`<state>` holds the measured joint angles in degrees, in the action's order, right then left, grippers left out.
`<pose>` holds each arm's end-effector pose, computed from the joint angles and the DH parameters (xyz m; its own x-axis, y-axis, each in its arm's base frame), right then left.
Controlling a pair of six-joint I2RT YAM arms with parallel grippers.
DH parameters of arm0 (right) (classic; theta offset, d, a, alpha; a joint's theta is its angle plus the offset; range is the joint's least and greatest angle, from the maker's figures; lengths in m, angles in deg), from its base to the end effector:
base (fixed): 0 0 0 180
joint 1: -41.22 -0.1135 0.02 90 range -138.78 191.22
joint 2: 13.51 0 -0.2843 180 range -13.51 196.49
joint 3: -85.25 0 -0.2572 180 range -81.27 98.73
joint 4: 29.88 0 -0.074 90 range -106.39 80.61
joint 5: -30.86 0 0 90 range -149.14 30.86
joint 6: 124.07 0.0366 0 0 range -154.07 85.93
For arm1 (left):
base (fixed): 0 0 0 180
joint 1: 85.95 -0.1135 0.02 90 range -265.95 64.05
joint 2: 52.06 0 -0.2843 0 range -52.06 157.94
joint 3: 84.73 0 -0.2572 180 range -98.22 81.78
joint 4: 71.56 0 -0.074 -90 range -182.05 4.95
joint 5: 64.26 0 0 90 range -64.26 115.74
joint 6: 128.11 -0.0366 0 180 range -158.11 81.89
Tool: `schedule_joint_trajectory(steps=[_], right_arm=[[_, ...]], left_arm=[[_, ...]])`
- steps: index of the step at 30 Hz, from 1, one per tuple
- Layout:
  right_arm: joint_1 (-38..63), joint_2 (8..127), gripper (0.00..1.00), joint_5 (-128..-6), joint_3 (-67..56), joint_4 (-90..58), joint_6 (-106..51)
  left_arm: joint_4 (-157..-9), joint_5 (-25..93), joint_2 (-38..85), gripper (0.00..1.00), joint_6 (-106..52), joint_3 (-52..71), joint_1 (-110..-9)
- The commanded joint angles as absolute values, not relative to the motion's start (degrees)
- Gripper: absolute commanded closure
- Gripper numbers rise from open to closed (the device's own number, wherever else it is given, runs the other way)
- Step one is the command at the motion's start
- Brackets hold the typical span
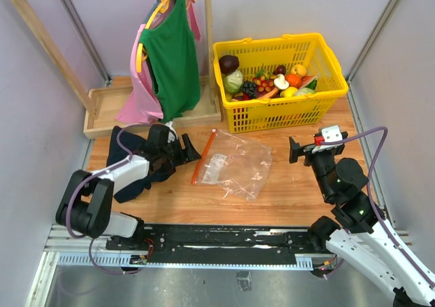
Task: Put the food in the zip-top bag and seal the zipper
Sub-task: Pick up the zipper food storage bag at the center of the board.
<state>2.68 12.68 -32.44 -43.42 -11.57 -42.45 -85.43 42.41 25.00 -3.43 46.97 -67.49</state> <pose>0.0913 0.0517 0.3609 0.1223 -0.0690 -0.9901 -0.1919 0.9771 -0.0918 0.2452 -0.0929 0.1930 -0.8148 -0.3027 -0.4945 0.0485 0.8143 -0.5784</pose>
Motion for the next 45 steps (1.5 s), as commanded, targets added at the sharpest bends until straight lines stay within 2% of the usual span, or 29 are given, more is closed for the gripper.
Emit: schedule_joint_trajectory(steps=[1,9,13,19,24,29,37,45], right_arm=[[3.3,12.8,0.02,-35.3,-42.7,-11.6,-41.0],[3.3,13.1,0.02,-35.8,-42.6,-11.5,-40.9],[3.3,13.3,0.02,-36.2,-42.6,-11.4,-40.8],[3.3,13.8,0.02,-37.6,-42.3,-11.1,-40.2],[3.2,15.6,0.02,-40.3,-41.4,-10.1,-38.8],[3.3,18.3,0.02,-41.5,-39.6,-8.0,-35.3],[3.2,27.5,0.02,-47.1,-32.8,-2.1,-26.7],[3.3,37.2,0.02,-55.5,-27.1,-4.1,-16.4]], left_arm=[[-78.8,45.7,30.7,0.27,-2.4,45.7,-66.8],[-76.2,49.0,38.4,0.42,-2.3,45.0,-65.1],[-76.1,49.7,40.1,0.56,-2.6,44.2,-63.8],[-77.4,49.1,38.3,0.83,-3.2,44.1,-62.3],[-80.8,45.9,32.4,0.95,-4.7,43.5,-60.1],[-87.0,38.8,25.9,0.99,-6.5,41.3,-56.5],[-97.8,25.0,16.4,1.00,-9.8,35.4,-50.1],[-109.5,12.7,13.3,0.99,-15.0,25.9,-44.8]])
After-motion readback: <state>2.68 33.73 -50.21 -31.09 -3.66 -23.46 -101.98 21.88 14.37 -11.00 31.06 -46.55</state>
